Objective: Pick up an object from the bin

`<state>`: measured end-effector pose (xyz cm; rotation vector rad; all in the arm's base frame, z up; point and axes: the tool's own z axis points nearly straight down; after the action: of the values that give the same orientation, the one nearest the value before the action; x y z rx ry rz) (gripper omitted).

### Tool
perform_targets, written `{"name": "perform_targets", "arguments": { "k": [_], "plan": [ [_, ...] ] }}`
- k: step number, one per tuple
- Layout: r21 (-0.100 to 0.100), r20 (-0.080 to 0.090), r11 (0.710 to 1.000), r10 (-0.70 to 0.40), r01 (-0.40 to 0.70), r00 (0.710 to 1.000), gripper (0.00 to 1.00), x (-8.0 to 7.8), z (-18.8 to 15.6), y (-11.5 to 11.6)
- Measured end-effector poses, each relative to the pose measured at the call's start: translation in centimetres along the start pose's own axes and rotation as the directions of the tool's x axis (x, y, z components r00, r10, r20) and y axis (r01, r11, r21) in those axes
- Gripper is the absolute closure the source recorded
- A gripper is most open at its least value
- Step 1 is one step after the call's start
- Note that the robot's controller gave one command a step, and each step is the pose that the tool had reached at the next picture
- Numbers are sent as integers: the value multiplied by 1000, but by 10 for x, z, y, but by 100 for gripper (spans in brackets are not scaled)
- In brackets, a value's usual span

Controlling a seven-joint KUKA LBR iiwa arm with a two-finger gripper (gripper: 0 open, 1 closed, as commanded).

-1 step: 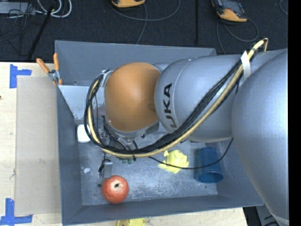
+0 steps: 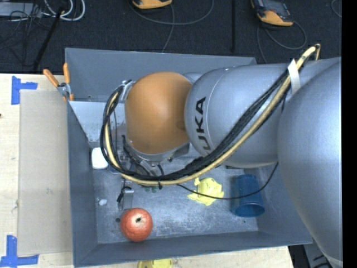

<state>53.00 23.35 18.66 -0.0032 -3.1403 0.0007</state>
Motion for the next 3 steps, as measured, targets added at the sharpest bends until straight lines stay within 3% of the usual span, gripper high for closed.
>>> {"name": "perform_targets", "arguments": {
  "k": [1,2,3],
  "plan": [
    [0,2,990,-142,142,990,0,26,52,-29],
    [0,-2,941,-339,339,941,0,44,36,-66],
    [0,2,948,-318,318,948,0,49,34,-67]
  ]
}}
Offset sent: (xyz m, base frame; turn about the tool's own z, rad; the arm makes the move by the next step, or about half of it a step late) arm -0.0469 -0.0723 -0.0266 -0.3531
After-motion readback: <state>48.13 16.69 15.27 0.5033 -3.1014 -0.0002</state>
